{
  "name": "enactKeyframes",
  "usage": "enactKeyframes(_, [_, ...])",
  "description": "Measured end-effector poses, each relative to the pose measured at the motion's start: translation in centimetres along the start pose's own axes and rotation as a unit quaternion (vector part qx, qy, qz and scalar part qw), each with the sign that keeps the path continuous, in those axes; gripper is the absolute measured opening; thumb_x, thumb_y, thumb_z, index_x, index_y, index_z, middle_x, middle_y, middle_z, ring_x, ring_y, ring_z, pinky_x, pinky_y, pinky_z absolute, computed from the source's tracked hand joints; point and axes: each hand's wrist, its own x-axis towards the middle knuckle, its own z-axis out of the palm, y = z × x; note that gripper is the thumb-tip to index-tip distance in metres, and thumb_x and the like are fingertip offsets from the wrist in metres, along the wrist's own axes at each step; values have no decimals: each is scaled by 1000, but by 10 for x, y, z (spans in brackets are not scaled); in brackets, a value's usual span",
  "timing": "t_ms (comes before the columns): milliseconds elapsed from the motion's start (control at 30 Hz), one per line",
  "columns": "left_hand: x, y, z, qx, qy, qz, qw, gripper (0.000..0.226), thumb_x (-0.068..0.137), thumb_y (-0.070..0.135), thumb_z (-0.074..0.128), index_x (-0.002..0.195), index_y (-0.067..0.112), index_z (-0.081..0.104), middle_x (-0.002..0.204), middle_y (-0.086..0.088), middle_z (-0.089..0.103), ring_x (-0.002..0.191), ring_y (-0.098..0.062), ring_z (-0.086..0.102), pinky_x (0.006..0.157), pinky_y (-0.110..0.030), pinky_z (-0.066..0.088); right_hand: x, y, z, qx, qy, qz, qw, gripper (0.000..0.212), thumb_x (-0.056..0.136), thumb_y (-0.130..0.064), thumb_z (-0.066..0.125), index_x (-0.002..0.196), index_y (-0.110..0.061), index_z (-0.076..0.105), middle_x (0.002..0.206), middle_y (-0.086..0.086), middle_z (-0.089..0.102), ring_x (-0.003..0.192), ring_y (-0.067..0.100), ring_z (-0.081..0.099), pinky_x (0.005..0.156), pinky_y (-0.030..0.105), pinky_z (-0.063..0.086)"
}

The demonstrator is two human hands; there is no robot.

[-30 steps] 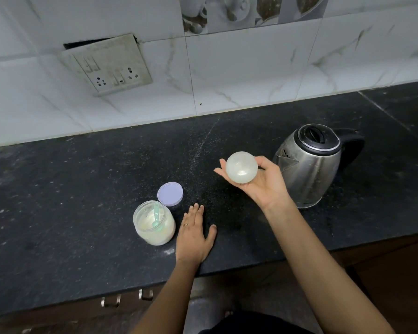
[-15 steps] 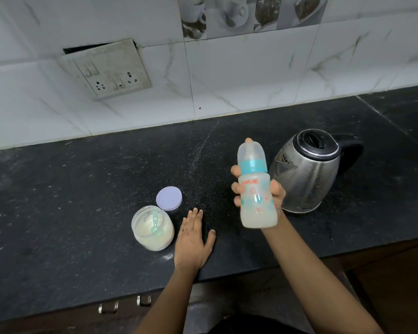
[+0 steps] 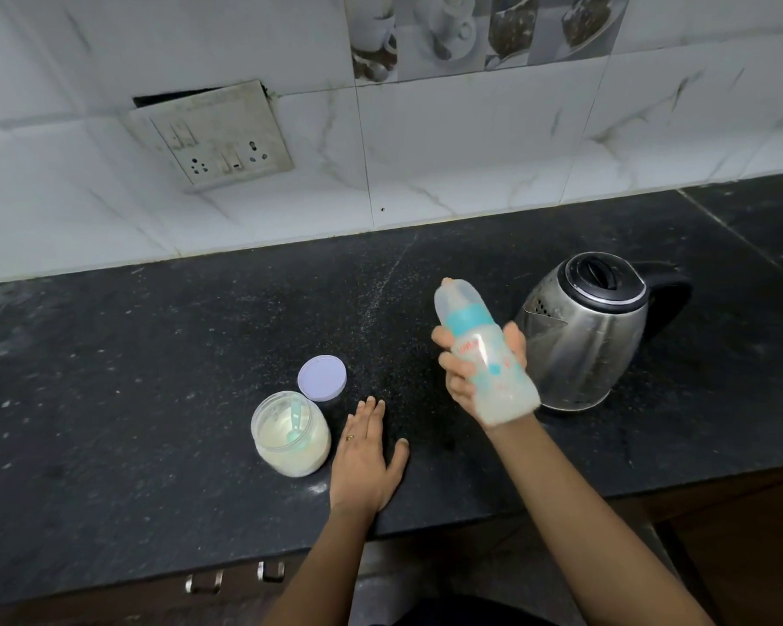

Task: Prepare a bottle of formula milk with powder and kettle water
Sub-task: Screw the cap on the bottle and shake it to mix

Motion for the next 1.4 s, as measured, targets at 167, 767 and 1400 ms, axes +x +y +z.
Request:
enactKeyframes(167, [0, 1, 0, 2, 2, -1, 1000, 74, 87, 56, 24, 149, 16, 27, 158, -1, 23, 147, -11, 13, 118, -22, -3, 6, 4, 10, 50, 60, -67, 995, 84, 49, -19, 94, 119, -1, 52, 101, 14, 64, 85, 24, 67, 65, 35, 59])
enactKeyframes(767, [0, 1, 0, -3, 7, 0, 1000, 72, 88, 55, 28, 148, 15, 30, 157, -2, 27, 146, -12, 15, 118, -23, -1, 3, 2, 16, 148, 107, -58, 981, 100, 47, -4, 93, 135, -6, 47, 109, 20, 63, 87, 31, 69, 73, 41, 60])
enactKeyframes(1400, [0, 0, 0, -2, 1, 1, 1000, 71, 89, 54, 28, 149, 16, 28, 158, -1, 24, 147, -12, 14, 118, -23, -1, -9, -2, 71, 111, 81, -115, 984, 101, 48, 10, 86, 137, -6, 39, 139, 30, 41, 118, 53, 49, 76, 74, 46])
